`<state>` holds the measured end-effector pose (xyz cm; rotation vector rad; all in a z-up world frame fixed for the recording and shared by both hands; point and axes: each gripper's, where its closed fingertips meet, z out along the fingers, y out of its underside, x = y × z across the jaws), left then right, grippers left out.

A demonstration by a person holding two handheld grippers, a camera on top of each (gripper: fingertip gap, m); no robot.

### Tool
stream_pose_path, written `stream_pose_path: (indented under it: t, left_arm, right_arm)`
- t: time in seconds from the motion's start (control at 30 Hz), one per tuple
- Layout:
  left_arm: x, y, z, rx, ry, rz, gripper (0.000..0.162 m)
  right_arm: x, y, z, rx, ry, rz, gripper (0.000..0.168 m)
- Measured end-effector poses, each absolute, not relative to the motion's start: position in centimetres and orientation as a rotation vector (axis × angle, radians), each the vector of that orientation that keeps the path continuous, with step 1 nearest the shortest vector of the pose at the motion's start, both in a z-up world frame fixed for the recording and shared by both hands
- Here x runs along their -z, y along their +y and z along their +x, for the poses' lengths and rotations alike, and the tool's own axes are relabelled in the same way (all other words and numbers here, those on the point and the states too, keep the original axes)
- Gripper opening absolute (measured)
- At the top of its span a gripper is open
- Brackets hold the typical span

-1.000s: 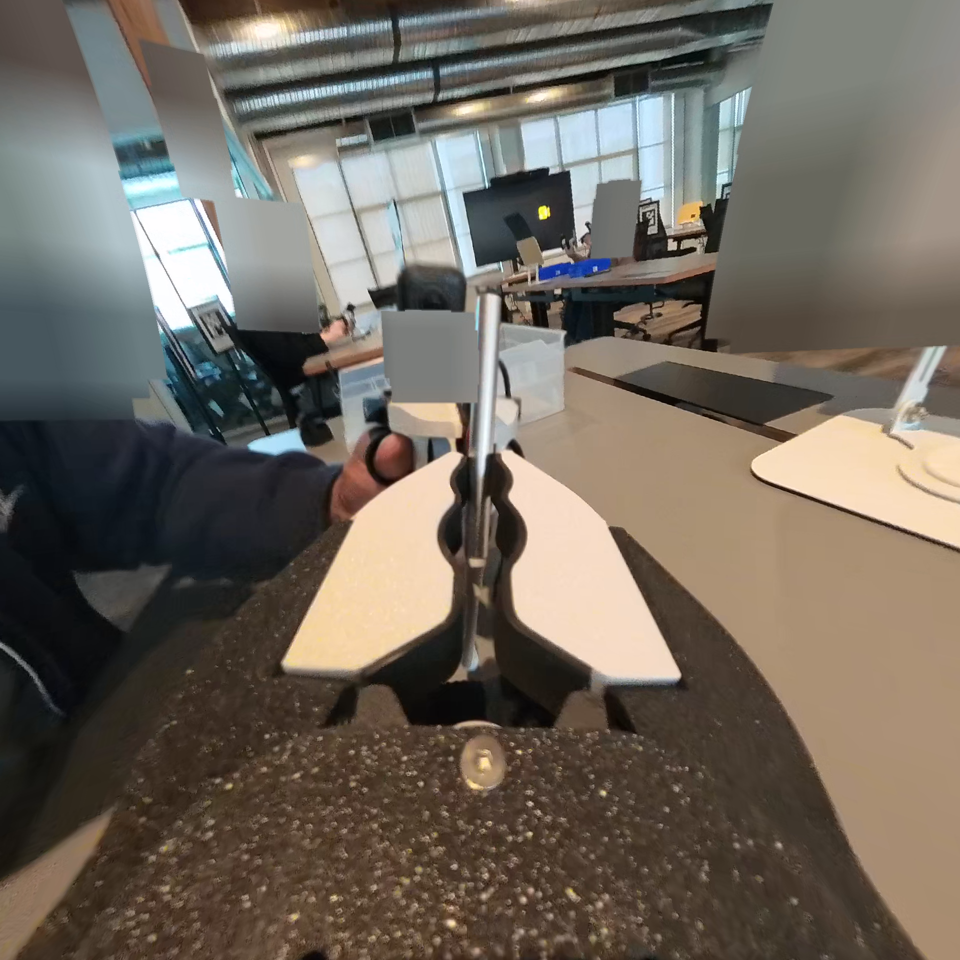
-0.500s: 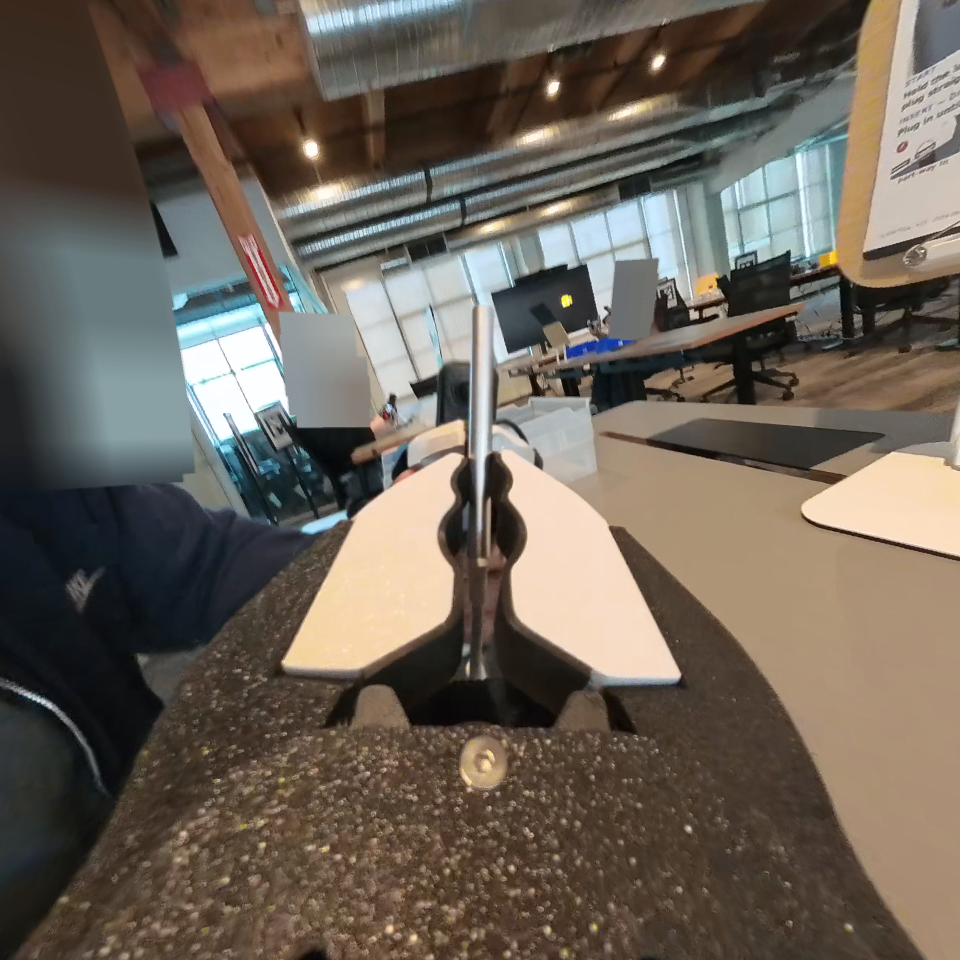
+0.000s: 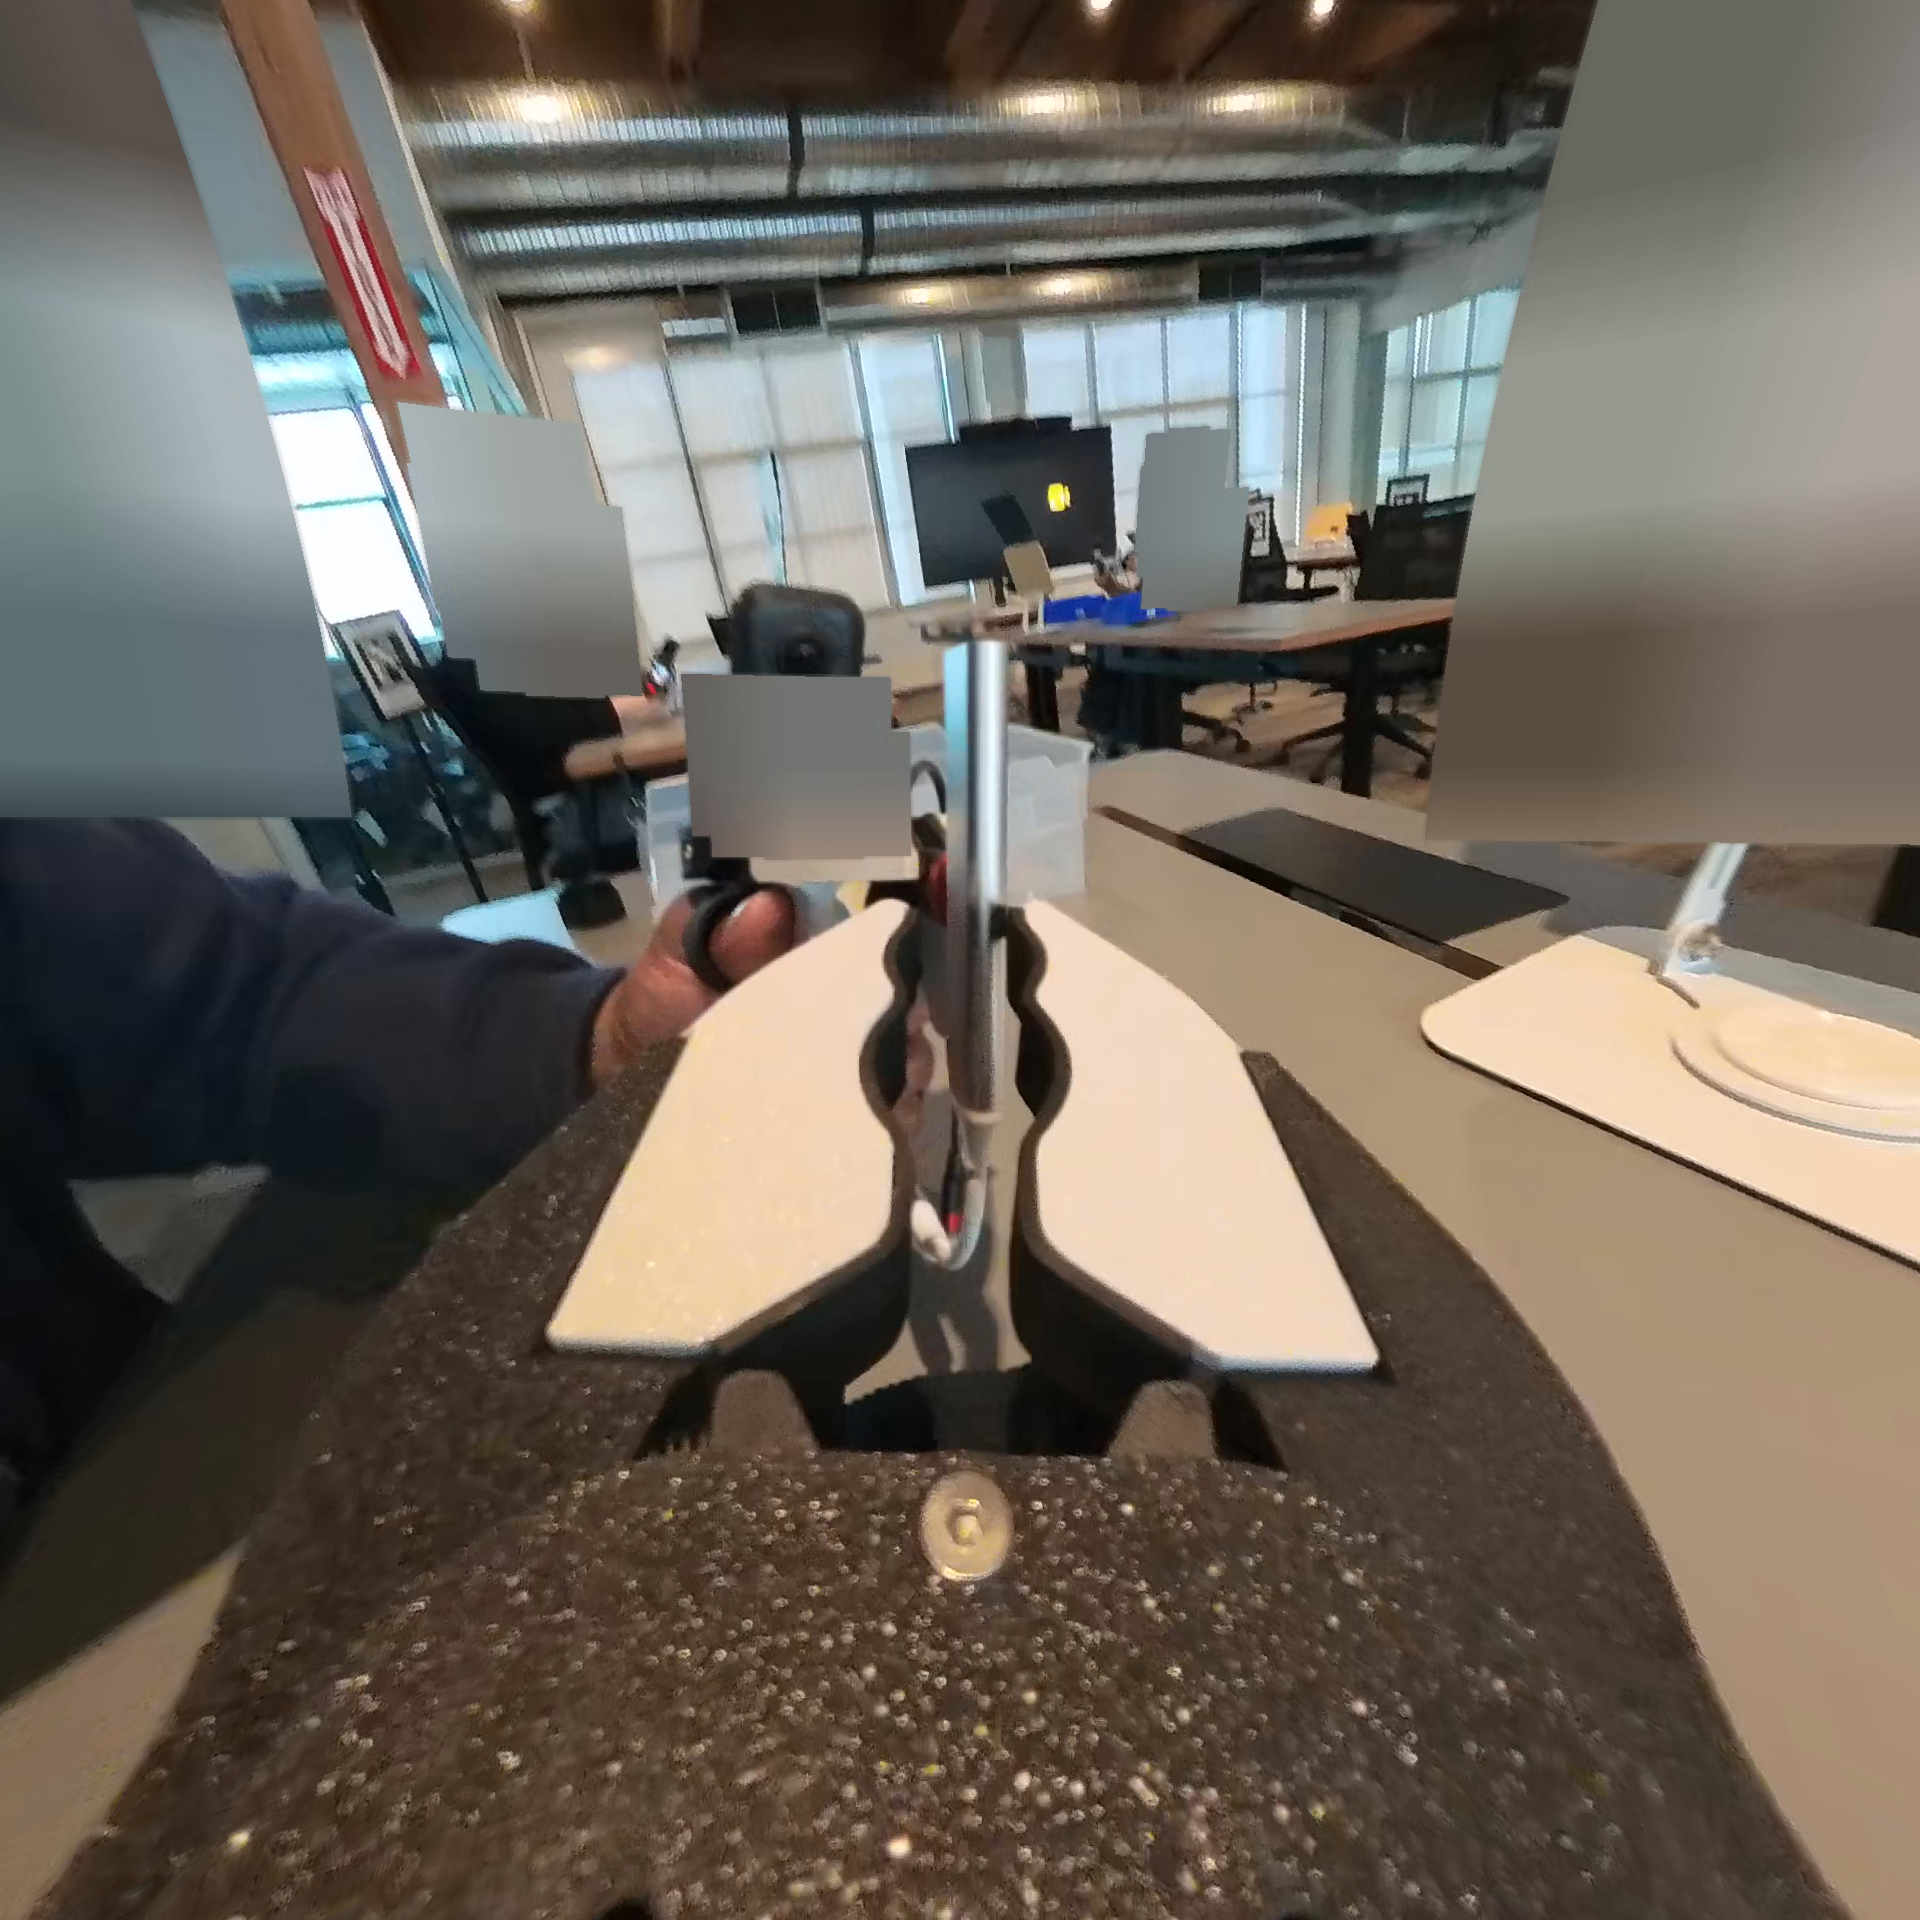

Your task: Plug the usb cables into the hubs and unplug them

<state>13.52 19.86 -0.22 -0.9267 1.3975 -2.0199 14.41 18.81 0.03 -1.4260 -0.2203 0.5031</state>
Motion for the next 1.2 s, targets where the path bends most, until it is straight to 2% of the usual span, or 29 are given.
stream_pose_path:
  t: [0.3,0.47,0.8,1.2]
  left_arm:
    - [2.1,18.2,13.7,1.89,1.631,-0.877,0.007]
    - [2.1,18.1,13.6,1.879,1.642,-0.856,0.007]
    - [1.4,18.3,13.6,2.26,1.356,-0.968,0.006]
    - [1.7,18.3,13.4,2.29,1.379,-0.967,0.006]
  right_arm:
    - [1.2,18.7,14.3,-0.529,-0.28,-1.49,0.015]
    - [1.3,18.4,14.0,-0.588,-0.292,-1.464,0.009]
    - [0.6,18.4,14.0,-0.629,-0.185,-1.366,0.007]
    - [0.9,18.2,13.7,-0.581,-0.265,-1.42,0.007]
